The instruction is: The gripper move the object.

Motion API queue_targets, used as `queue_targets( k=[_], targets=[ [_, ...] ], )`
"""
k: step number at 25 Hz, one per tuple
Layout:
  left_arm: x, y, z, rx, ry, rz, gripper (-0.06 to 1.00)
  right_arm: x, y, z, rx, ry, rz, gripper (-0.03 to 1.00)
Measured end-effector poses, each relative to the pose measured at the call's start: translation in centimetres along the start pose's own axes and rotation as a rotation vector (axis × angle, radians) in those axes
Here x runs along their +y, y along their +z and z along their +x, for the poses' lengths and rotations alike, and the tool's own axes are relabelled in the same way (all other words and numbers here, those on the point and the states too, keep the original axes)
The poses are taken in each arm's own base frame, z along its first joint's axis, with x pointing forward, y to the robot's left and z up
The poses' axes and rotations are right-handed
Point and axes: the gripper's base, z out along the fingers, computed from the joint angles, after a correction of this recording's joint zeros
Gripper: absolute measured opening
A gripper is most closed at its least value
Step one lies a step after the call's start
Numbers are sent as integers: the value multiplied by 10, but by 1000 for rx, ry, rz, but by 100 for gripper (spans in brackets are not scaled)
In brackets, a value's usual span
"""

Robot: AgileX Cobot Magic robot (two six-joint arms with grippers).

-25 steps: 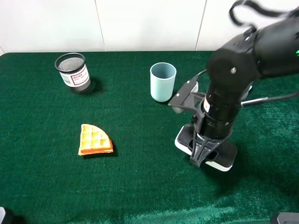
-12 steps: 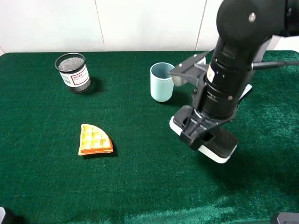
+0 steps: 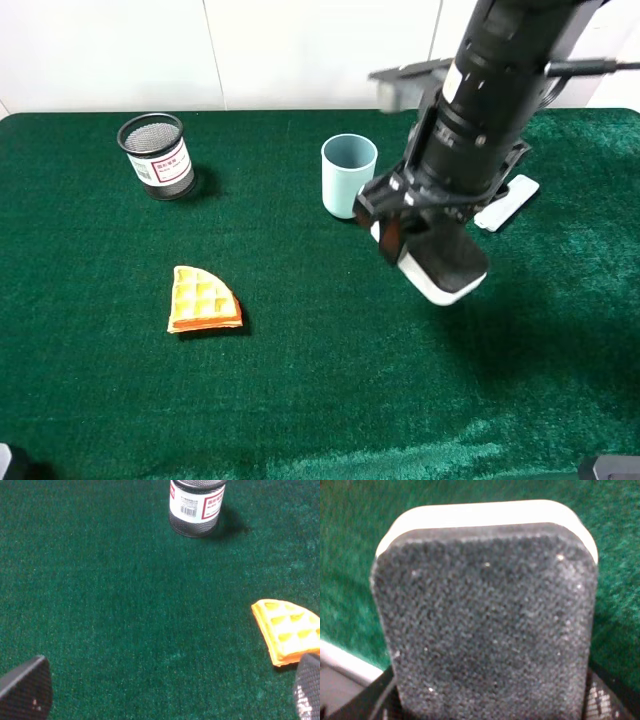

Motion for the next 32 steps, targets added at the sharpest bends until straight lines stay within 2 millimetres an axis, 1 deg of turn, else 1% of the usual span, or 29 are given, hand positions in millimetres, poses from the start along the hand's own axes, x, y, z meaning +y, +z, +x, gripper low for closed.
queue_targets(
  k=[7,16,21,26,30,32],
  targets=[
    [0,0,0,0,0,0,98,-47,-8,-6,-33,188,-10,47],
    [0,0,0,0,1,0,98,-116,-18,-5,-122,449,12,47],
    [0,0,0,0,1,0,98,-158,-25,5,-172,597,33,47],
    [0,0,0,0,1,0,98,-197,-32,21,-211,723,65,47],
    [0,0,0,0,1,0,98,-220,-36,34,-231,804,87,47],
    [0,0,0,0,1,0,98,-230,-35,38,-236,838,94,47]
  ],
)
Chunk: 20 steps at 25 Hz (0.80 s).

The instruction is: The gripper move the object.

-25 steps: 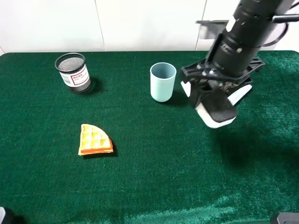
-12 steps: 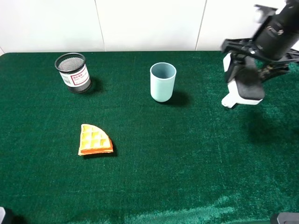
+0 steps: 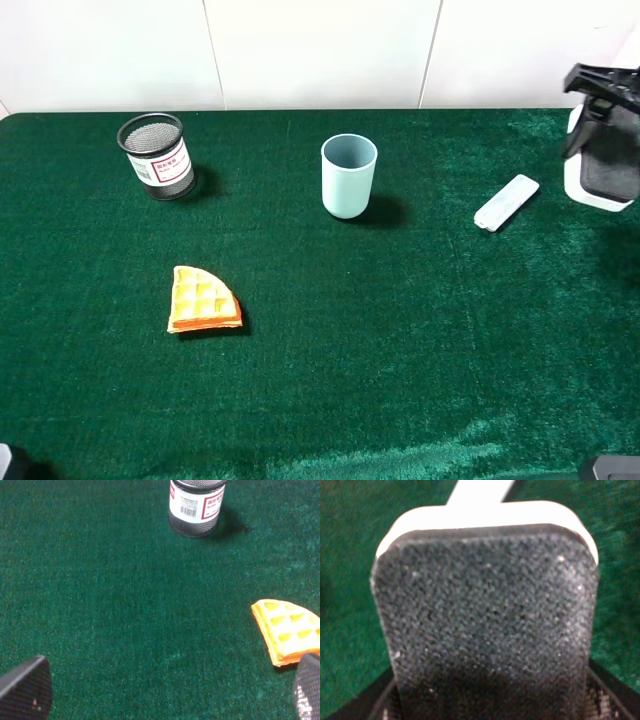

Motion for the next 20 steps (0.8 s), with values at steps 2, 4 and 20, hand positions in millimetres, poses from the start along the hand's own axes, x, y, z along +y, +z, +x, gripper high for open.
queue_targets(
  k=[2,4,20],
  targets=[
    [0,0,0,0,0,0,98,-8,7,-3,13,28,11,47],
    [0,0,0,0,0,0,98,-15,16,-6,32,48,21,47],
    [0,0,0,0,0,0,98,-39,86,-20,107,110,72,47]
  ],
)
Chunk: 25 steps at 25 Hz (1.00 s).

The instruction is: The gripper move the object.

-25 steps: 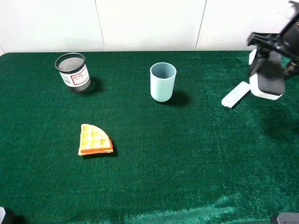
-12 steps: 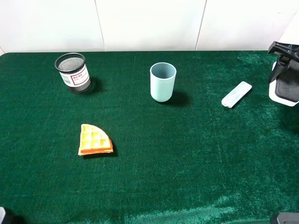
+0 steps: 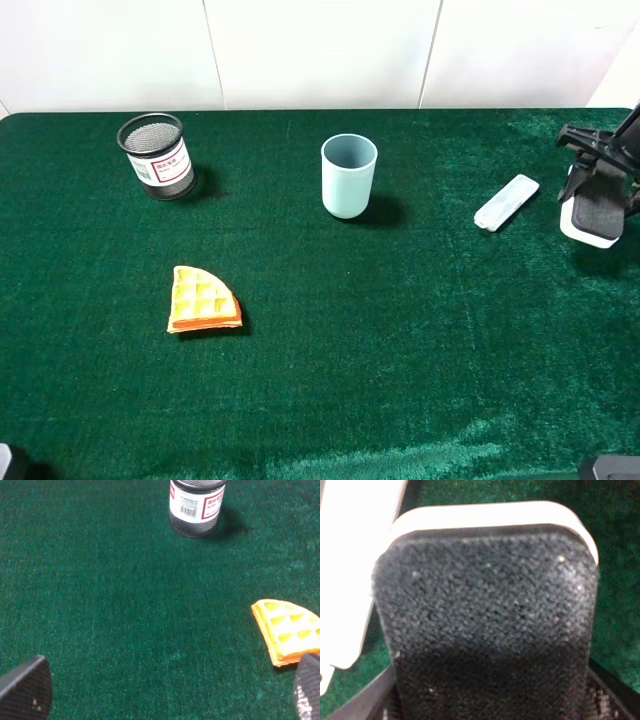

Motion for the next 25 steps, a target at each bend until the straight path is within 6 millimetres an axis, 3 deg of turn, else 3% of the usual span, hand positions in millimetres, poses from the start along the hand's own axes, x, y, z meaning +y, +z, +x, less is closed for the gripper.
queue_targets(
  k=[14,25],
  targets=[
    [0,0,0,0,0,0,98,-5,35,-4,37,16,41,47],
    [0,0,0,0,0,0,98,-5,35,-4,37,17,41,47]
  ],
)
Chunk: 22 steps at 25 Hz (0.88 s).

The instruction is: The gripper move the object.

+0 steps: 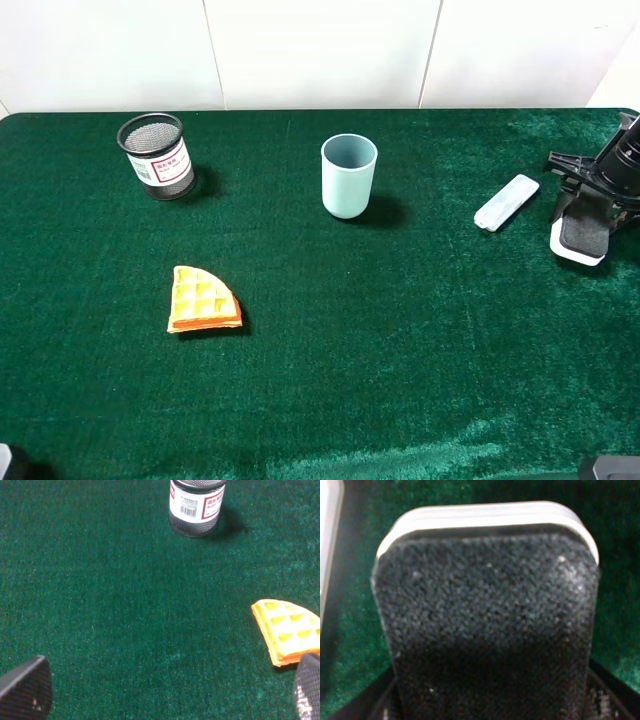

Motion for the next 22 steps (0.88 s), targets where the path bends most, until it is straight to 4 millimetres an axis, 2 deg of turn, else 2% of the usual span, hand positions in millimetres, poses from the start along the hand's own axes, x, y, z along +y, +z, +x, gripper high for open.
queue_targets(
  k=[8,9,10,12,18,22],
  targets=[
    [0,0,0,0,0,0,98,0,0,0,0,7,0,47],
    [0,0,0,0,0,0,98,0,0,0,0,7,0,52],
    [0,0,0,0,0,0,98,0,0,0,0,8,0,63],
    [0,0,0,0,0,0,98,0,0,0,0,8,0,67],
    [0,0,0,0,0,0,98,0,0,1,15,8,3,69],
    [0,0,0,0,0,0,98,0,-9,3,13,5,1,70]
  ],
)
